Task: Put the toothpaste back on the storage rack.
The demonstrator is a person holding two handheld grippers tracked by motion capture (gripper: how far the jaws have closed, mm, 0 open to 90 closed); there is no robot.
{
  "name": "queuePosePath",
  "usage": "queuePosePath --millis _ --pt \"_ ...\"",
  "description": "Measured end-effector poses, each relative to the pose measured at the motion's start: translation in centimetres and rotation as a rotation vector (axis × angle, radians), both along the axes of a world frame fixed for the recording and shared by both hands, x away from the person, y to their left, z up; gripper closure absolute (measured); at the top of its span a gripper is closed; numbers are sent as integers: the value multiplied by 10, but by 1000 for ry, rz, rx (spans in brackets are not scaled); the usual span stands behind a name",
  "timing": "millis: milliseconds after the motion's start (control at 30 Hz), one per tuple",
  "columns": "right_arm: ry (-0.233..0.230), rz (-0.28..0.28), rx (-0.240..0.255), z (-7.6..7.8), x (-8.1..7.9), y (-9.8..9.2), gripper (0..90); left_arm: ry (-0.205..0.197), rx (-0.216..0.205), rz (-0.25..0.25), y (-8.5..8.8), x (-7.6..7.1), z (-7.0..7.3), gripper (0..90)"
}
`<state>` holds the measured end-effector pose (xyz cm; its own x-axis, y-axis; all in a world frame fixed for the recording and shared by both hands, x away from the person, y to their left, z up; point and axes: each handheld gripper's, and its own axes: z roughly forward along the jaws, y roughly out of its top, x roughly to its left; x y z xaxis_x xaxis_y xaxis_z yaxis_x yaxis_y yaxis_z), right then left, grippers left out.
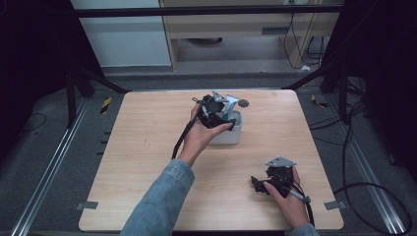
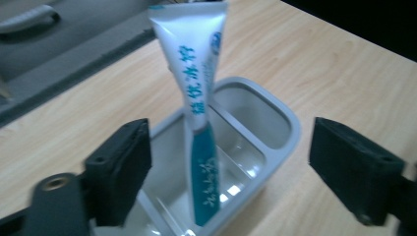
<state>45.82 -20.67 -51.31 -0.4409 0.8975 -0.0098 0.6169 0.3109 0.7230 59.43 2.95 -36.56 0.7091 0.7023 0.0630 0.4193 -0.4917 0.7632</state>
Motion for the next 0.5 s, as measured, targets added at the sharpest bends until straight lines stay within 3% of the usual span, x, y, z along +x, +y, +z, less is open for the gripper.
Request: queuePosePath --millis 100,500 --pt "0 1 -1 0 0 0 4 -6 4 3 2 -3 2 72" --pt "2 -2 5 0 0 0 4 -13 8 -33 11 -16 9 46"
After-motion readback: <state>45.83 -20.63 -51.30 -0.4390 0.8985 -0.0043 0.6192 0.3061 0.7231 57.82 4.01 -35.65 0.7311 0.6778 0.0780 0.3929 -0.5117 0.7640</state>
